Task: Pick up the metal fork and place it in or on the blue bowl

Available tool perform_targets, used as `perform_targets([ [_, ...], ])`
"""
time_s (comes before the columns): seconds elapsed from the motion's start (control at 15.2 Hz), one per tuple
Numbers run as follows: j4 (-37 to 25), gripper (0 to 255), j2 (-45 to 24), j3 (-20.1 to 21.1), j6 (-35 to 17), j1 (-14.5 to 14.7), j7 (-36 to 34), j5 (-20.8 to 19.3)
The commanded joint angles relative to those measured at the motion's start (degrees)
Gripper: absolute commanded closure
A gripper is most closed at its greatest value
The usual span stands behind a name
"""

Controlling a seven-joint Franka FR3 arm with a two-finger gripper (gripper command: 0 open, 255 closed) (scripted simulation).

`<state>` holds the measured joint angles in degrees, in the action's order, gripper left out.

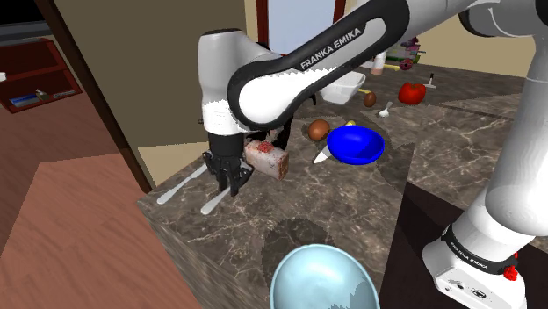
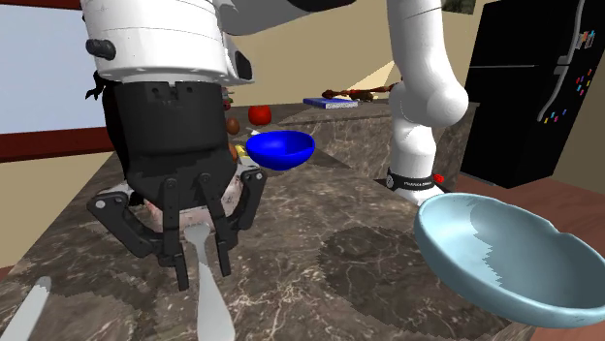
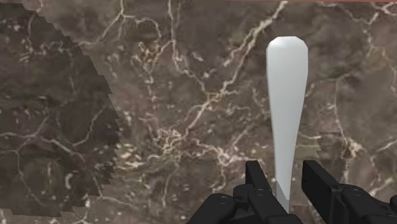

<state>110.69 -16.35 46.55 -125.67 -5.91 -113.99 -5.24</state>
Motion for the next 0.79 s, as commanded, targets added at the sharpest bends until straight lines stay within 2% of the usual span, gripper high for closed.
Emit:
perform_targets([
  [0.0,-0.85,255,0.63,0.29,1.32,-0.17,0.17,0.55],
  [0.73,-5.96,255,4.15,1.49,8.97,-1.34,1.44,3.51],
])
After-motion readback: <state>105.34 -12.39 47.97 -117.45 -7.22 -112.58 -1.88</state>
